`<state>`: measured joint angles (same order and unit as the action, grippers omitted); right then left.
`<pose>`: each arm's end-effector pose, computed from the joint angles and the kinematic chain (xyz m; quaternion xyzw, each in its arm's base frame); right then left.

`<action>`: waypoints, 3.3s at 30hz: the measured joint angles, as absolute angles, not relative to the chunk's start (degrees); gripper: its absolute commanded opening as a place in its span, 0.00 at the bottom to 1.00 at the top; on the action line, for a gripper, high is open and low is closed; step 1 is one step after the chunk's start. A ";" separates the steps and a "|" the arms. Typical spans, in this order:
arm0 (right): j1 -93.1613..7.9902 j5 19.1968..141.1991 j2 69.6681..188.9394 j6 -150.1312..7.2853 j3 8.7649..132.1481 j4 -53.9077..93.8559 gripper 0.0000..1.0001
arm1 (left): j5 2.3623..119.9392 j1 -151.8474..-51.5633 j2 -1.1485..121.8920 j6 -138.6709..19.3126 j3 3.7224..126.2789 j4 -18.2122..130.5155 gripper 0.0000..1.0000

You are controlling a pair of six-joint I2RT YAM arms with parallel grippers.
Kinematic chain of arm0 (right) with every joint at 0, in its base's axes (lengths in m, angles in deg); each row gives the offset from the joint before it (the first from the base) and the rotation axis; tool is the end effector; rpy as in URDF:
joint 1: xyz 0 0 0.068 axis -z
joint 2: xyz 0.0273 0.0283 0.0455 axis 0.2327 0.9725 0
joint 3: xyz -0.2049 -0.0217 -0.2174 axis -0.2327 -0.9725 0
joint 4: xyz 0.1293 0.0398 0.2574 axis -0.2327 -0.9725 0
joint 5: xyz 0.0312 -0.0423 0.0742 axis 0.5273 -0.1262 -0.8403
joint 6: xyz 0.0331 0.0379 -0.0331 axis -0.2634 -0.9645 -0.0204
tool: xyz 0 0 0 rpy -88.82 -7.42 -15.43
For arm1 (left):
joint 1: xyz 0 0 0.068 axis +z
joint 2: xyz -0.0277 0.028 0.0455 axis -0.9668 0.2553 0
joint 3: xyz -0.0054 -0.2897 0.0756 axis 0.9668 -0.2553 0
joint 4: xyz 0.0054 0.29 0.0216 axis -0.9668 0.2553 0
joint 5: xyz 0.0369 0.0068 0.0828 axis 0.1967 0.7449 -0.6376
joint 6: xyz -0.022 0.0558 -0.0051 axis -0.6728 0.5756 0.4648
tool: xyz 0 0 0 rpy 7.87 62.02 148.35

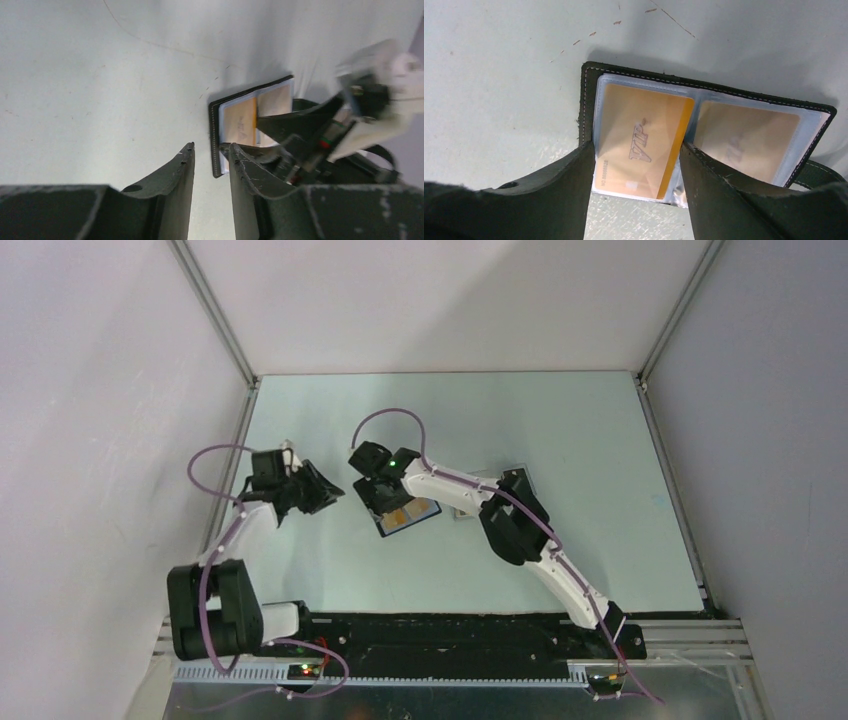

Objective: Put the credit cards into the card holder
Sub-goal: Turn over the card slot in the card holder.

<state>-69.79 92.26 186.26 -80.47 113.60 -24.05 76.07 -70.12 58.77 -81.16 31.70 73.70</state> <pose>0.3185 0.4720 0.1676 -0.3285 0.9163 0.1027 0.2046 0.2732 0.0068 0.1958 -0.2368 0.8933 -0.2637 0.2764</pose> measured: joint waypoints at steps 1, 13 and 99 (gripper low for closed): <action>-70.01 93.03 187.33 -80.40 115.46 -25.34 0.61 | 76.66 -69.27 57.65 -81.29 31.70 73.70 0.37; -69.95 92.57 187.03 -80.18 114.72 -24.62 0.26 | 82.12 -64.94 51.49 -82.43 31.44 73.98 0.37; -40.18 55.48 147.38 -95.20 73.85 -7.66 0.82 | 43.33 -105.01 87.75 -76.52 69.67 105.13 0.13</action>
